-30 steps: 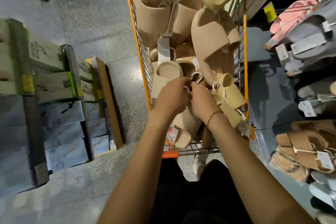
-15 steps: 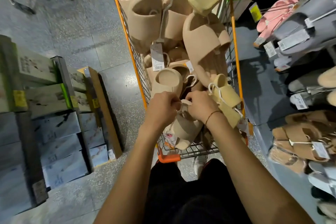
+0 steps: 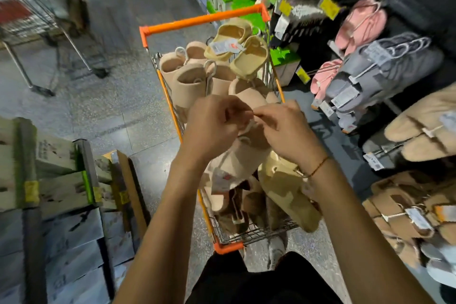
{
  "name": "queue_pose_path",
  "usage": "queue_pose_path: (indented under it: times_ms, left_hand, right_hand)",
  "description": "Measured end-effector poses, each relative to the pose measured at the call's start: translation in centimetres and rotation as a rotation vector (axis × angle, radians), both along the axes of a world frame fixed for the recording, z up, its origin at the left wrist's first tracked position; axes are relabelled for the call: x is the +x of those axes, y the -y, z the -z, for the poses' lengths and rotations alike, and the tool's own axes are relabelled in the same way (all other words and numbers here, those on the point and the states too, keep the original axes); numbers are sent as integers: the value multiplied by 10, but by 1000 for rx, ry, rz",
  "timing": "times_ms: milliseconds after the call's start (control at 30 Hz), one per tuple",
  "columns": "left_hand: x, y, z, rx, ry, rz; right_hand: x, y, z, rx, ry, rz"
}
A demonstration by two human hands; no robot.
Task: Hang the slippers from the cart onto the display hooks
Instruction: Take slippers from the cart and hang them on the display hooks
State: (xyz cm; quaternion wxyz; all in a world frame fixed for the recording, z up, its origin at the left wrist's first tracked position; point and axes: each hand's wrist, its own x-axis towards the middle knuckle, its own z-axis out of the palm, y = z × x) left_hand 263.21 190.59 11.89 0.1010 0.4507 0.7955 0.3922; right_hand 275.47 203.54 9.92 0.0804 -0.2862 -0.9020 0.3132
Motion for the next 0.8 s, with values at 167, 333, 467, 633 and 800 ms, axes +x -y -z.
queue_pose_path:
  times_ms: [167,333,467,633,800]
  left_hand:
    - [12,-6,-47,104,-23,136]
    - [59,3,-82,269,-25,155]
    - [111,13,-103,386,-33,152]
    - [184,21,-111,562,181,53]
    - [234,22,-70,236,11,46]
  right_hand:
    - [28,2,-55,35,-158,-27]
    - [70,22,-81,131,-404,28]
    - [119,40,-98,193,-591,99]
    - [198,64,-133,247,-734,250]
    - [273,81,-164,320,-782,385]
